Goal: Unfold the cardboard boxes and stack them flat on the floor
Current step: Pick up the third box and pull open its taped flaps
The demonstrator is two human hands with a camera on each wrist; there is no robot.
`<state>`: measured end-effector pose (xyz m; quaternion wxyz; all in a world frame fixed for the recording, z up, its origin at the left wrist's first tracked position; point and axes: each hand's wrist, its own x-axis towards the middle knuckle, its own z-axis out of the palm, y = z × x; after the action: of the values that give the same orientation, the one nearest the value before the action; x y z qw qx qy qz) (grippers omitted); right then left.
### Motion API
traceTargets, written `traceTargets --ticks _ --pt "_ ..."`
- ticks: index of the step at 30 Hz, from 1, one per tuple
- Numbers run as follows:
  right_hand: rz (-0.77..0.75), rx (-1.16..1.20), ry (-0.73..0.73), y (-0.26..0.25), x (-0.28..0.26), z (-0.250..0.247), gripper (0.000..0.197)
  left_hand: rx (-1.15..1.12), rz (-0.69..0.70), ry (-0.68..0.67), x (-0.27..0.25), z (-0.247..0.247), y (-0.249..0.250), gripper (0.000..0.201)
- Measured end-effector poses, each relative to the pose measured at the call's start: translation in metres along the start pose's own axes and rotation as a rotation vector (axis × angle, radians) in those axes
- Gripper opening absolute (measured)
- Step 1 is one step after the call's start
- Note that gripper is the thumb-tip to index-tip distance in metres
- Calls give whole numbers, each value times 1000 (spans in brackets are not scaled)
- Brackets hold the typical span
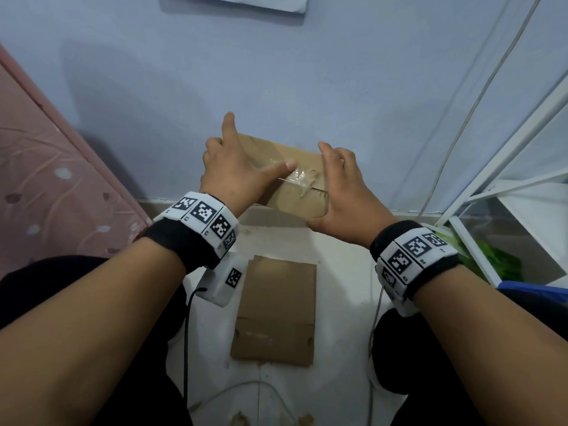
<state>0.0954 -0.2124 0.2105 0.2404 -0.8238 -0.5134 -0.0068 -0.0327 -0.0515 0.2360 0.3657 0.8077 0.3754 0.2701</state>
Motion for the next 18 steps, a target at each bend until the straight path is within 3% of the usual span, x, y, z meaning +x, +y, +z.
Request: traceTargets --ticks 4,8,18 --pt "-10 10 -9 -6 -1 1 122 126 -17 -51 -13 6 3 151" --pt "-17 14 13 -9 -3 -2 121 206 -4 -89 -18 7 1 159" --pt "-36 -17 -15 -13 -4 -7 122 166 -57 -84 -9 0 6 158"
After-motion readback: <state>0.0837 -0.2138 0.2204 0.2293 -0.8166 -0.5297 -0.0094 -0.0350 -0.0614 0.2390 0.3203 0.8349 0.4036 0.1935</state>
